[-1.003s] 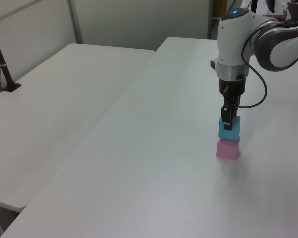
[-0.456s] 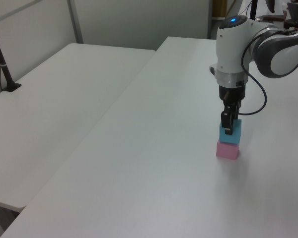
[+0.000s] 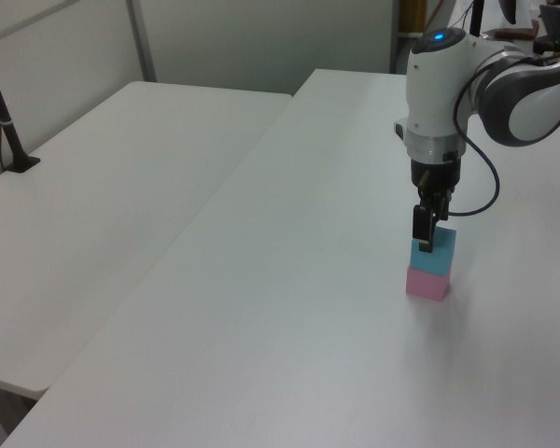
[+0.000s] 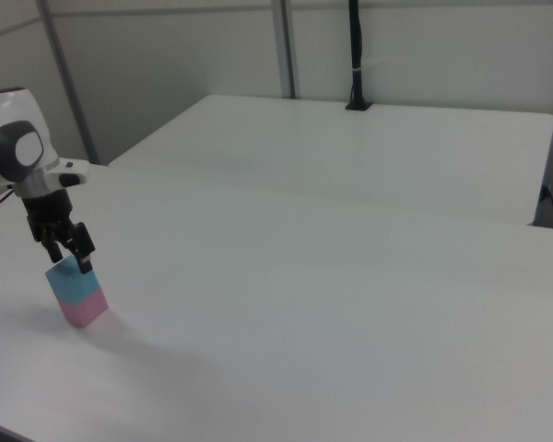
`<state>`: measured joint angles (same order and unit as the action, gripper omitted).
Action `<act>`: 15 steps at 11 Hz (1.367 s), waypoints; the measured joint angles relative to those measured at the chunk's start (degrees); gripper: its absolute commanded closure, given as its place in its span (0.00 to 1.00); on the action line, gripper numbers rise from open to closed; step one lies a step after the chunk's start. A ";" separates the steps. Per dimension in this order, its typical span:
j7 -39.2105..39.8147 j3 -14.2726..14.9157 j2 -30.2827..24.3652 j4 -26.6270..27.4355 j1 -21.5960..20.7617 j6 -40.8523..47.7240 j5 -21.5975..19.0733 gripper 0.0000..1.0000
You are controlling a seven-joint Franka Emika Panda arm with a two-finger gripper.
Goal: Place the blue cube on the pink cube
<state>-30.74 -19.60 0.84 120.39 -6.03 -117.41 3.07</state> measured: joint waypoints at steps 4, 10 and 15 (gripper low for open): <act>0.98 0.95 -3.40 -8.71 7.44 9.21 0.48 0.00; 21.59 14.99 -5.13 -22.62 10.22 22.30 0.44 0.00; 37.06 20.53 -5.13 -25.84 10.23 22.71 0.44 0.00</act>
<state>6.32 0.93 -4.28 94.55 4.19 -94.69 3.50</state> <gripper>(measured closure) 0.000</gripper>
